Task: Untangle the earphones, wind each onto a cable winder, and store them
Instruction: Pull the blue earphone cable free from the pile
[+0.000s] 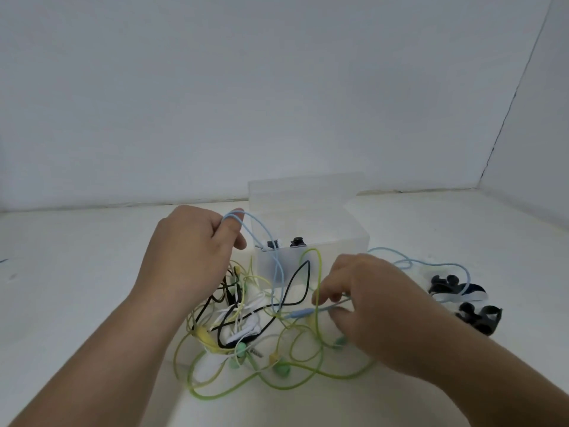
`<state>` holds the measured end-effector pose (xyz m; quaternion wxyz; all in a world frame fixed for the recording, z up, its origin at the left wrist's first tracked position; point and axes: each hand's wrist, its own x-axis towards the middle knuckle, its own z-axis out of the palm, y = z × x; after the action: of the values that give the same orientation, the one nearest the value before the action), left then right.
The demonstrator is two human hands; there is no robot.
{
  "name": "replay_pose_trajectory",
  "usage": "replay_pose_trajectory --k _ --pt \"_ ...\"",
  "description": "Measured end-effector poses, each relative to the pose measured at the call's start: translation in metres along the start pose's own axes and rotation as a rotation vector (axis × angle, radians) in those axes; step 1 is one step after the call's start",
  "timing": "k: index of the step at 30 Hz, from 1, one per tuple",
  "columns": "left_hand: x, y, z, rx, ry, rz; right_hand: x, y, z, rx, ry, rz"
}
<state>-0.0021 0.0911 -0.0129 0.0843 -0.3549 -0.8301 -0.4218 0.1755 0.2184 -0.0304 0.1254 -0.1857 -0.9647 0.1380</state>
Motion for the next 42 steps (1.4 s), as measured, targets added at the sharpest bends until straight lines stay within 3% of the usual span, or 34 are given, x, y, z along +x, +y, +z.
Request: replay_pose_trajectory --k 4,9,15,23,28,32,34,38,42 --pt "-0.001 0.002 0.001 -0.016 -0.027 0.024 0.004 -0.002 0.006 0.009 -0.065 0.007" --pt "-0.006 0.007 0.004 -0.010 -0.102 0.070 0.004 -0.007 0.007 0.097 0.109 -0.048" --pt "-0.013 0.015 0.010 0.033 -0.159 0.116 0.006 -0.005 0.015 0.313 0.160 -0.096" --pt "-0.016 0.017 0.014 0.393 -0.250 0.161 0.001 -0.009 -0.004 0.838 0.275 0.074" --pt "-0.021 0.027 0.018 0.572 -0.277 0.227 0.001 -0.012 0.003 0.664 0.146 0.095" --pt "-0.027 0.037 0.023 0.625 -0.301 0.339 0.002 -0.013 0.009 0.504 0.196 0.106" --pt "-0.030 0.038 0.023 0.541 -0.332 0.354 0.003 -0.010 0.005 0.556 0.232 0.142" --pt "-0.034 0.029 0.023 0.140 -0.290 0.424 0.005 -0.006 0.001 0.597 0.264 0.205" --pt "-0.036 0.033 0.016 0.000 -0.312 0.592 0.004 -0.006 0.001 0.549 0.242 0.255"
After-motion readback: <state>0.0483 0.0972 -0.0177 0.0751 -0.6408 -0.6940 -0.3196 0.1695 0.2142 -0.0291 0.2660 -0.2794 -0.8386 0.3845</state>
